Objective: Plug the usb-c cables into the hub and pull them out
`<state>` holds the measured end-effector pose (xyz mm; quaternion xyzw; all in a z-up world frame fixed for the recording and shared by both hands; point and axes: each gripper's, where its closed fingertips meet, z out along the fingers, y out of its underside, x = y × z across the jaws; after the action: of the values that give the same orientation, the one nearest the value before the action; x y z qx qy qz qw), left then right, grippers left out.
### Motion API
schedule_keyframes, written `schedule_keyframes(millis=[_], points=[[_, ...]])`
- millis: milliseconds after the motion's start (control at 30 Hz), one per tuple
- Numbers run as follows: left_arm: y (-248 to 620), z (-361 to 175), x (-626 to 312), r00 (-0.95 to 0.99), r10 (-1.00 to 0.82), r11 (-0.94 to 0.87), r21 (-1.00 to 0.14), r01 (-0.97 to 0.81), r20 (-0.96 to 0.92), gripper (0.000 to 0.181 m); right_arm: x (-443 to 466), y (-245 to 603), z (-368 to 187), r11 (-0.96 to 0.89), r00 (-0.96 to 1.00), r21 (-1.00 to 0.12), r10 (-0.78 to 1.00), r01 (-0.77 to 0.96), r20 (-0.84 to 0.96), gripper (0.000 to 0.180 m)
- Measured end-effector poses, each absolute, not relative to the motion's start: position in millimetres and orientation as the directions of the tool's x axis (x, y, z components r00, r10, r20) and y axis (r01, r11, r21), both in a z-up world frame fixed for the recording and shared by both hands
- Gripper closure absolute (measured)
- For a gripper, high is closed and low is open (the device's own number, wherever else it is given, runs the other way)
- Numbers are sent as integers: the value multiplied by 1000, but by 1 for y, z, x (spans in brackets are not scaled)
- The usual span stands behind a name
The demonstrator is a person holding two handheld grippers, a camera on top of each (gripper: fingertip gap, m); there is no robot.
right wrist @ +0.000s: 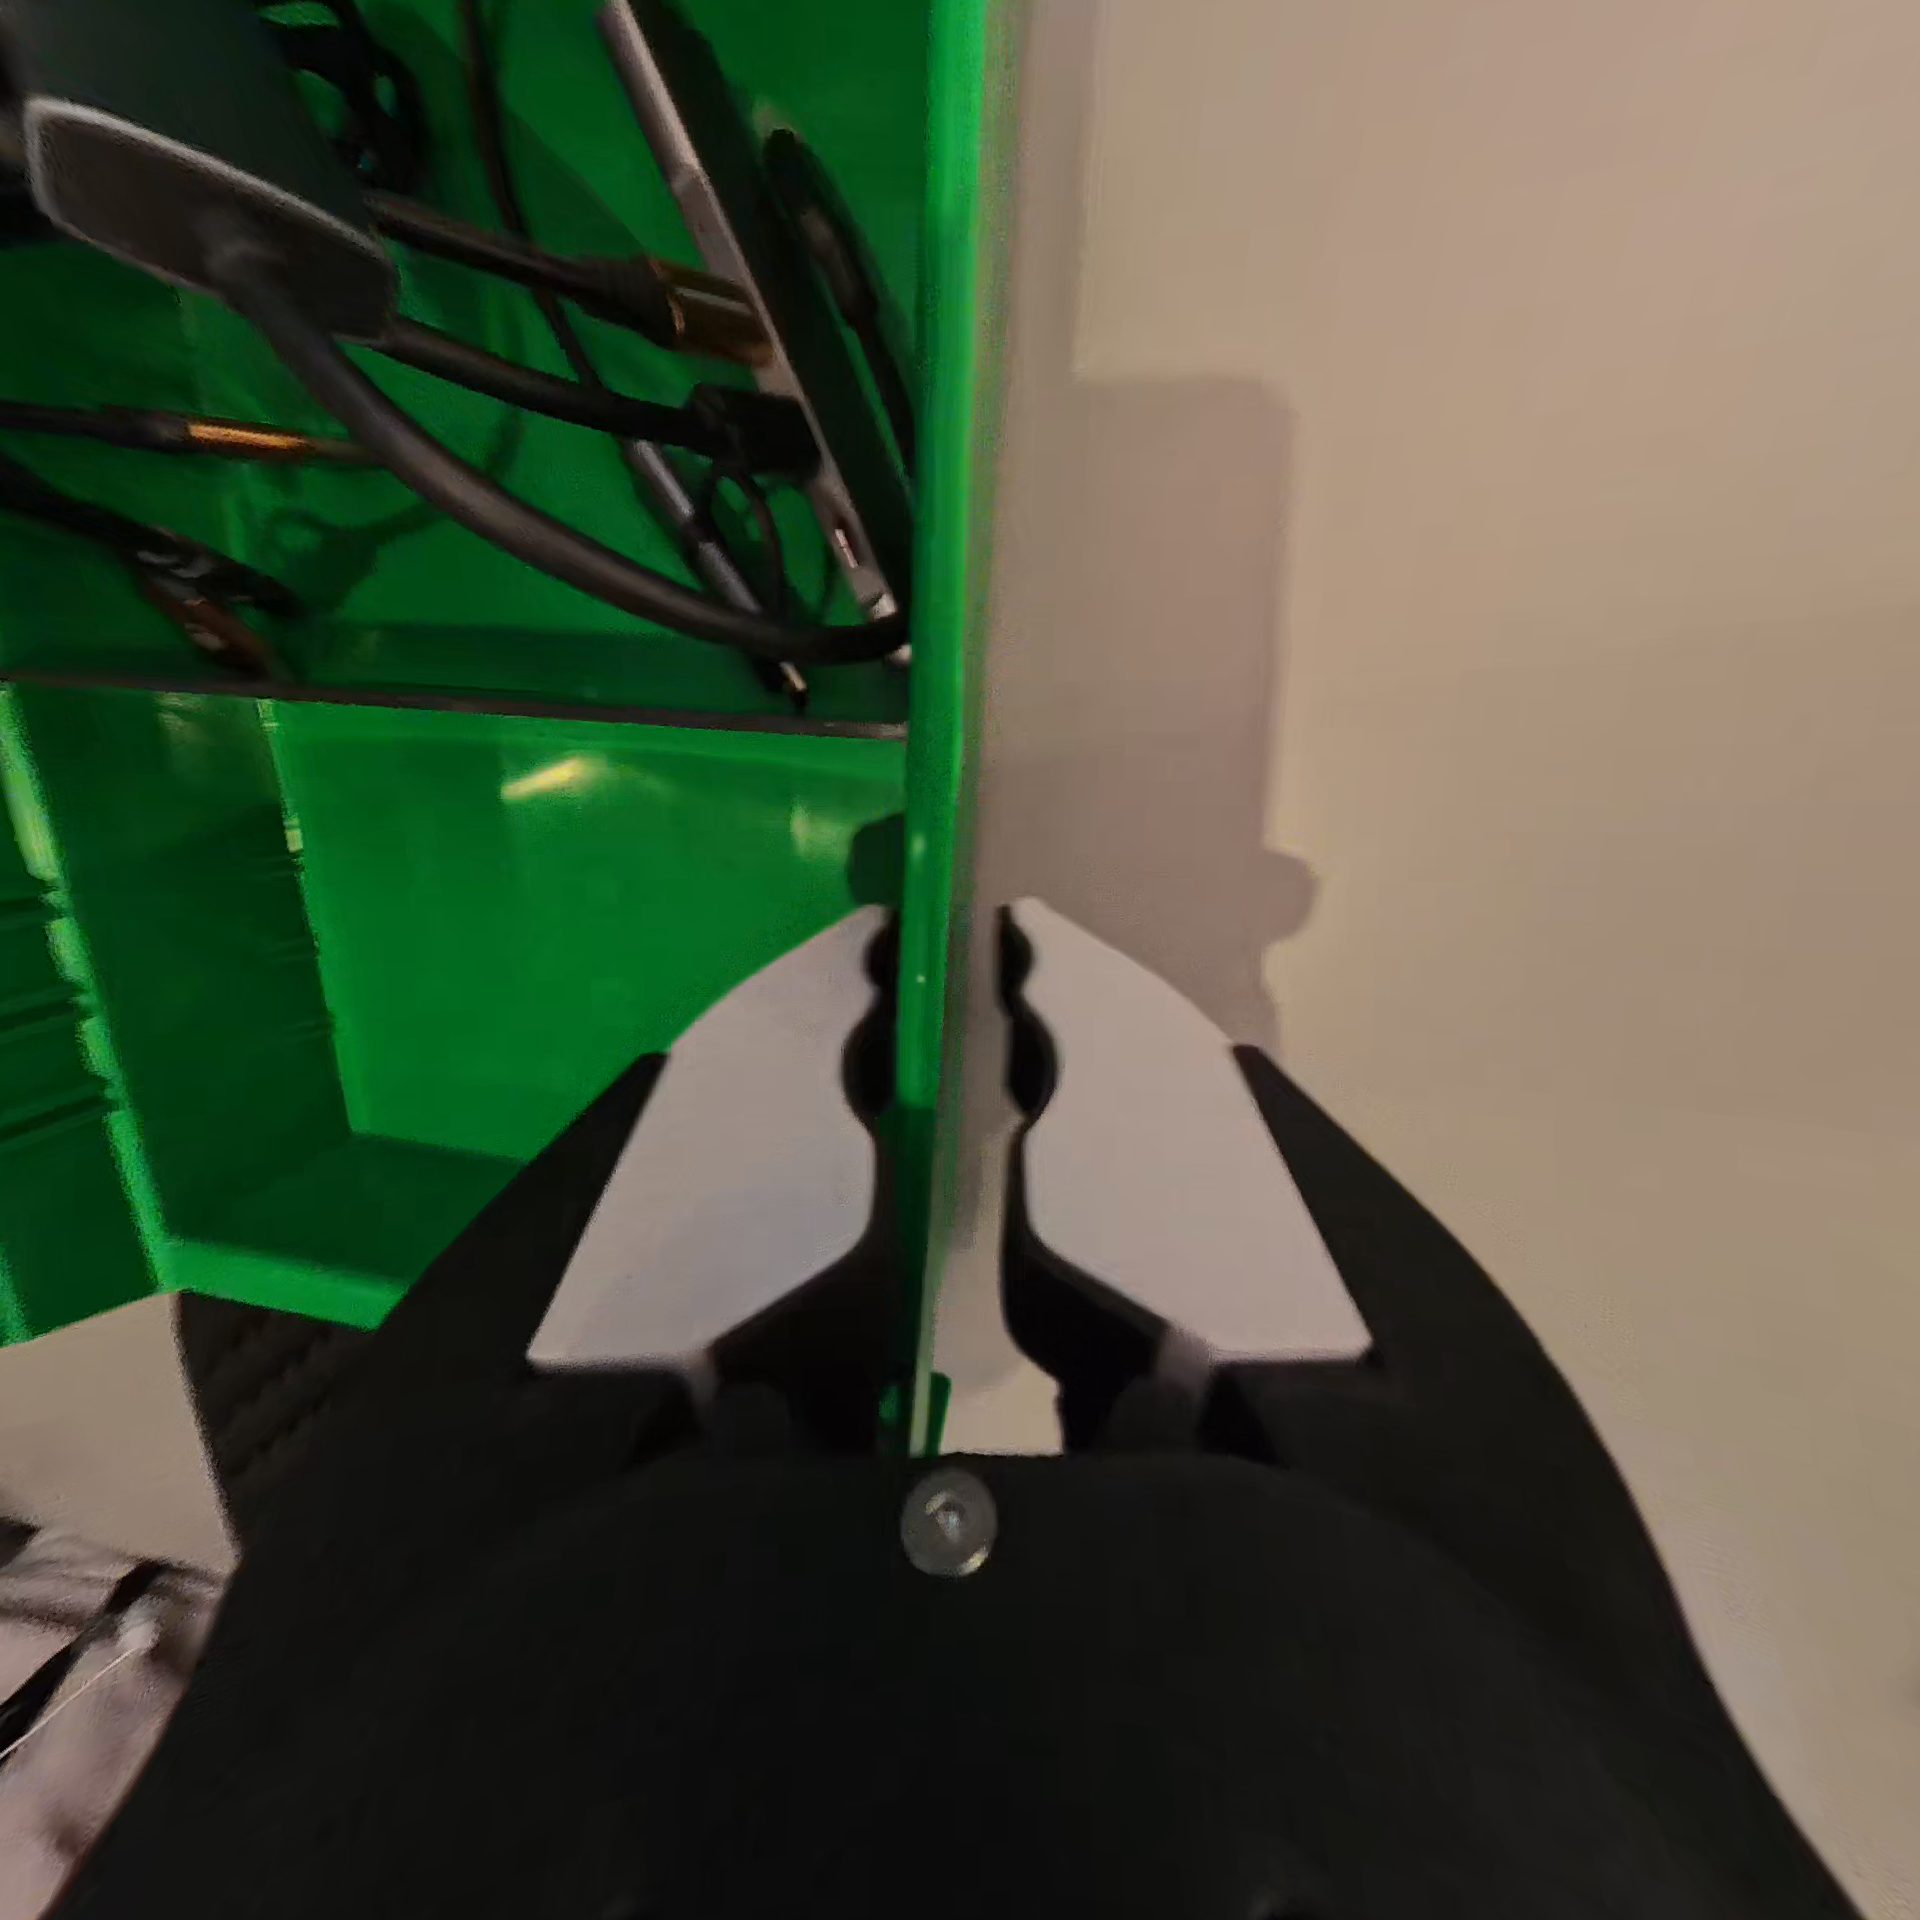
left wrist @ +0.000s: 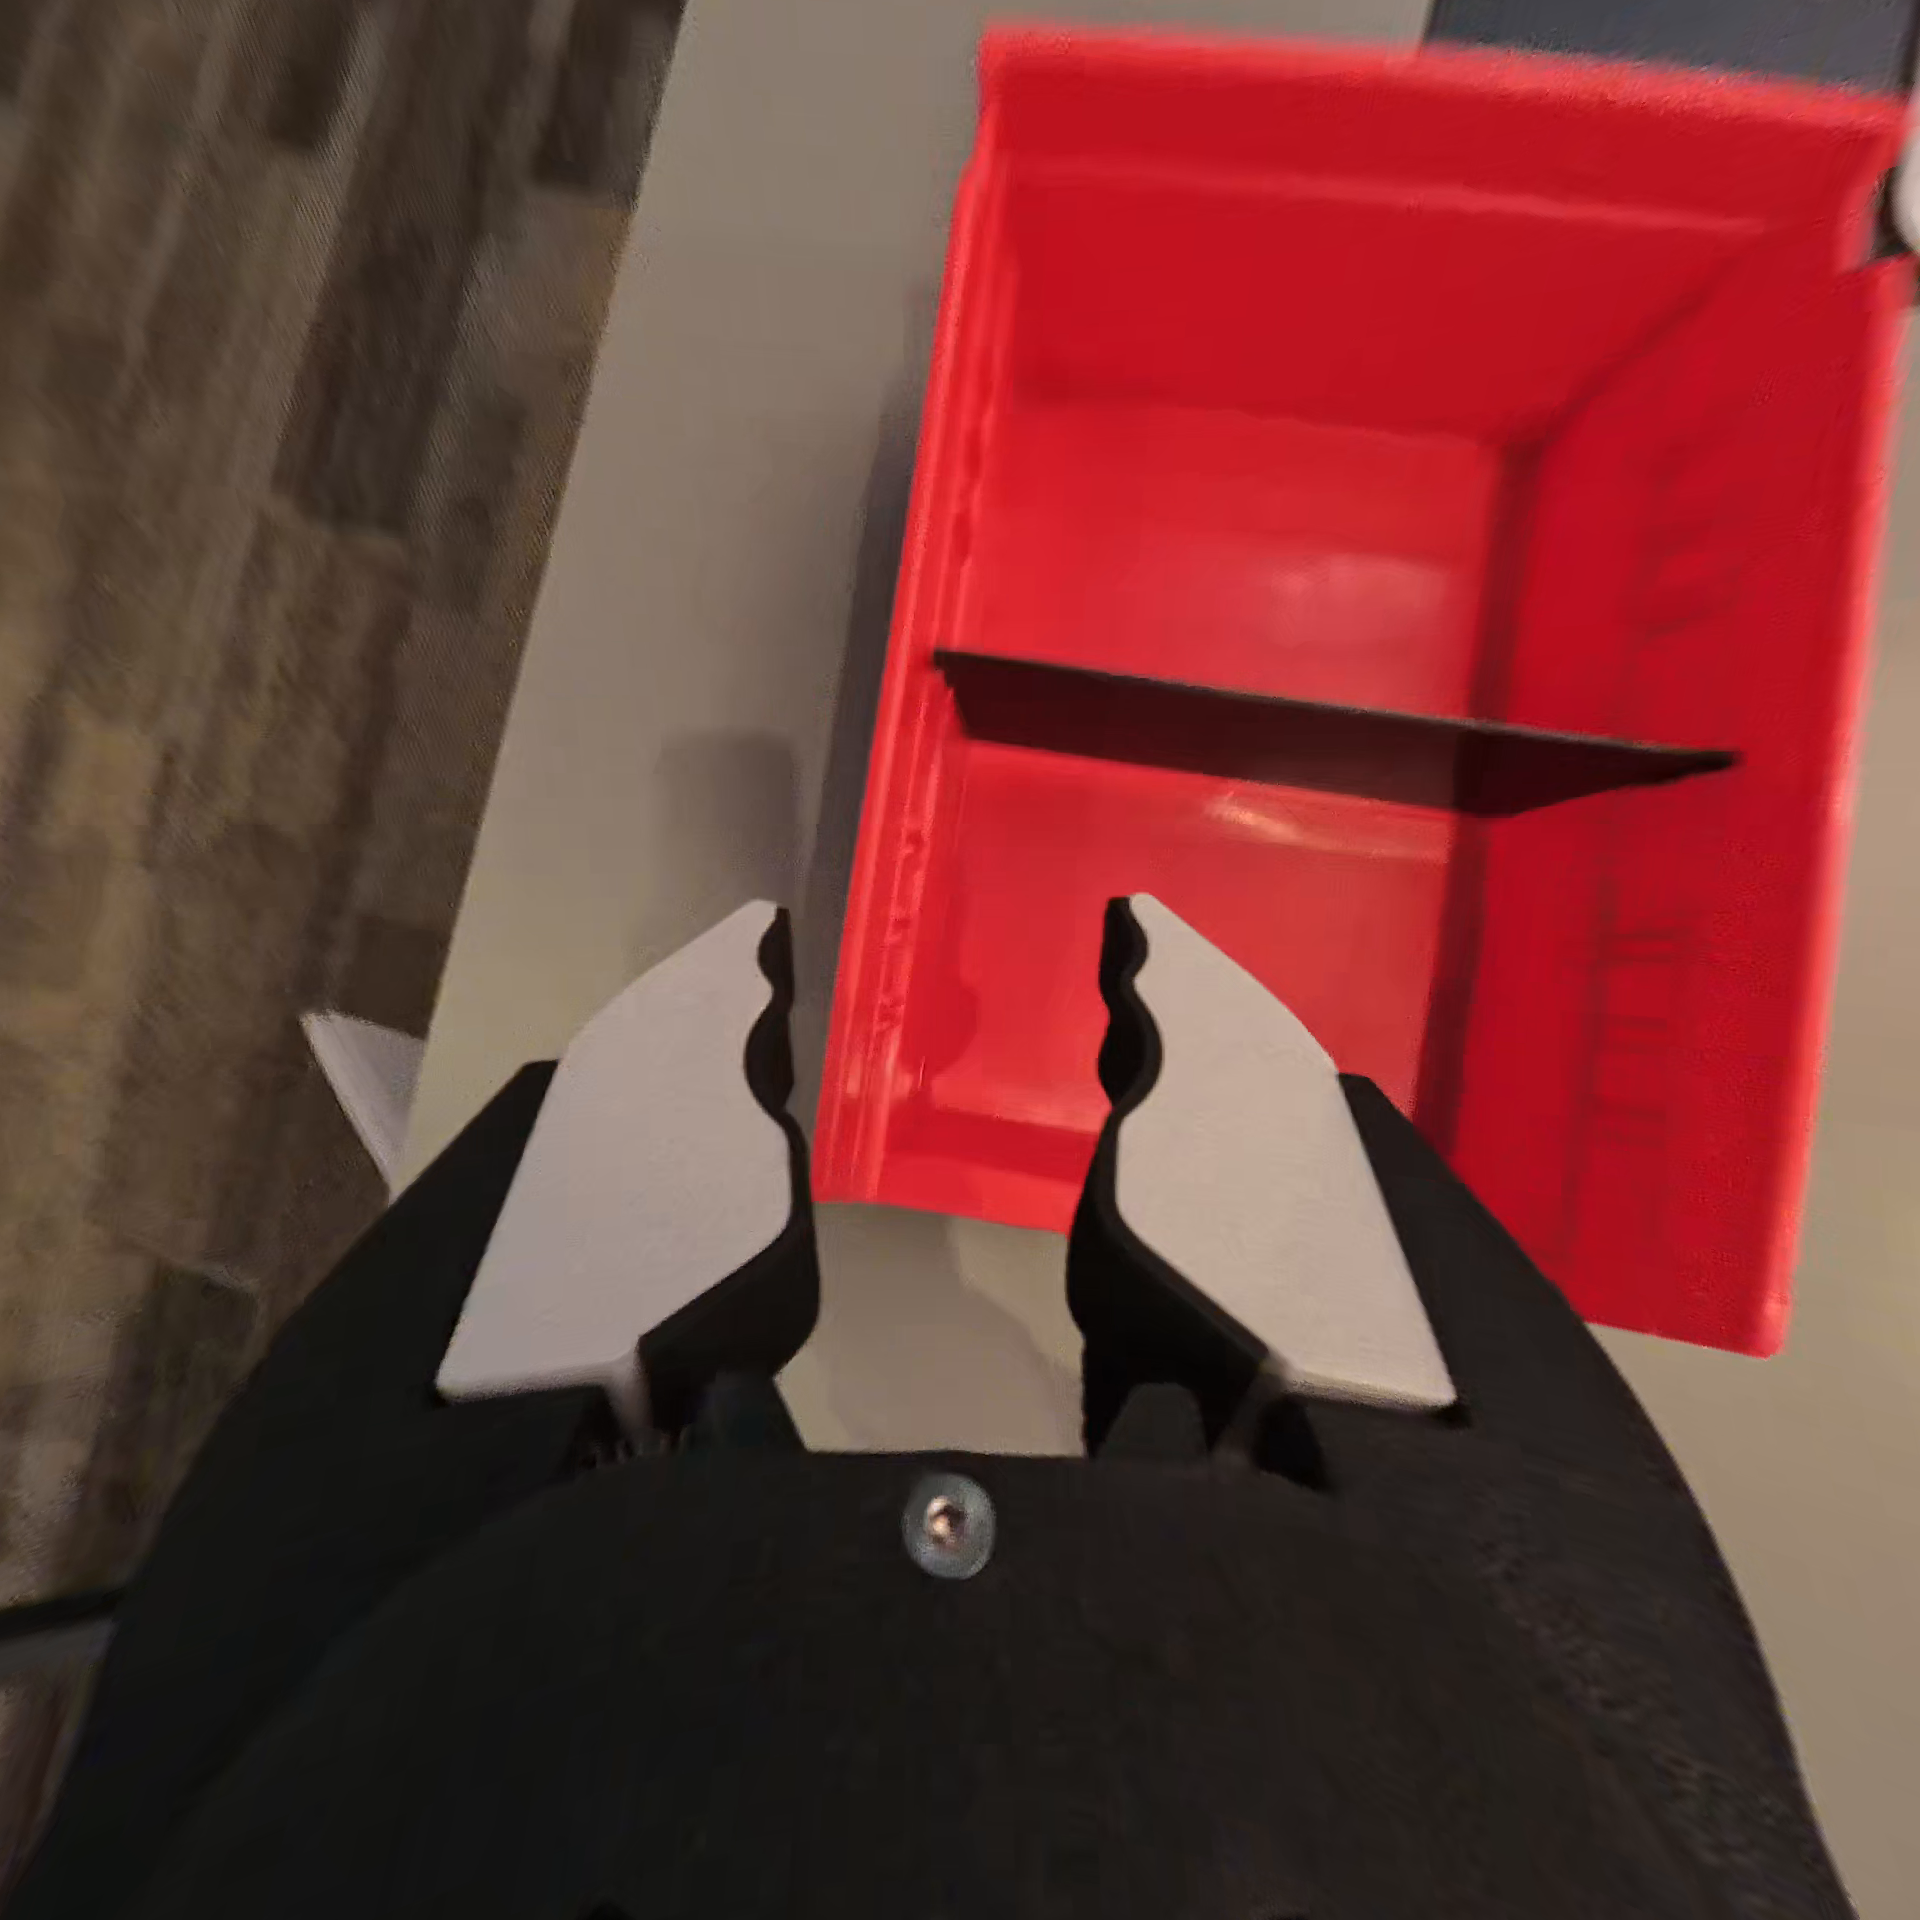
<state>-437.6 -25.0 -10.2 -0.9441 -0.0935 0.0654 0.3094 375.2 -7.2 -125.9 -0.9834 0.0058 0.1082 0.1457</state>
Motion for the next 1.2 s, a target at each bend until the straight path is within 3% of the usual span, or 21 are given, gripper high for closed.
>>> schedule_keyframes(millis=[33,200,267,367,433,567,900,1067,1200], points=[[-28,-22,-444,972,231,-813,-557,167,-46,122,369,-9,-125,-959,967,-279,25,-49,-255,170],[-33,-87,-456,981,183,-932,-328,154,-59,118,367,-13,-127,-975,986,-220,41,5,-163,172],[-35,-110,-455,985,172,-958,-238,162,-23,141,362,-16,-127,-981,989,-188,64,38,-134,172],[-32,-116,-451,984,172,-960,-217,178,44,176,343,-24,-127,-983,980,-133,145,127,-139,168],[-32,-117,-432,987,102,-974,-191,125,122,176,330,-26,-125,-981,976,-93,180,169,-126,164],[-34,-117,-401,995,-97,-991,-100,-93,35,164,301,-18,-125,-974,966,-57,223,217,-134,167],[-23,-119,-317,964,-256,-967,5,-256,70,168,220,-13,-124,-924,924,71,368,376,-102,162],[-30,-118,-292,935,-352,-933,65,-353,38,159,196,-13,-121,-886,888,79,451,458,-94,152],[-43,-114,-286,934,-348,-928,112,-356,85,147,200,-2,-98,-902,902,-21,432,432,2,147]])
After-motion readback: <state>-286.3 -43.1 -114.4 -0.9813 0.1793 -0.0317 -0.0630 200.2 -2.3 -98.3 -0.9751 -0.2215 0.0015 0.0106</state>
